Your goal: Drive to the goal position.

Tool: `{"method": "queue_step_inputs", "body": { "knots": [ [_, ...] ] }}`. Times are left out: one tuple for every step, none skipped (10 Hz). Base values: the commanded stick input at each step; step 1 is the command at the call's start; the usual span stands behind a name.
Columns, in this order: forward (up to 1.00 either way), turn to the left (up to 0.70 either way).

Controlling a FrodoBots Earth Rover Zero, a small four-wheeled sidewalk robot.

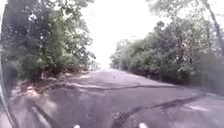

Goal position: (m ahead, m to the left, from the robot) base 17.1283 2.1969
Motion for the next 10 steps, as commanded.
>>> {"method": "queue_step_inputs", "body": {
  "knots": [
    [0.70, 0.00],
    [0.70, 0.00],
    [0.70, 0.00],
    [0.70, 0.00],
    [0.70, 0.00],
    [0.70, 0.00],
    [0.70, 0.00],
    [0.70, 0.00],
    [0.70, 0.00],
    [0.70, 0.00]
  ]
}}
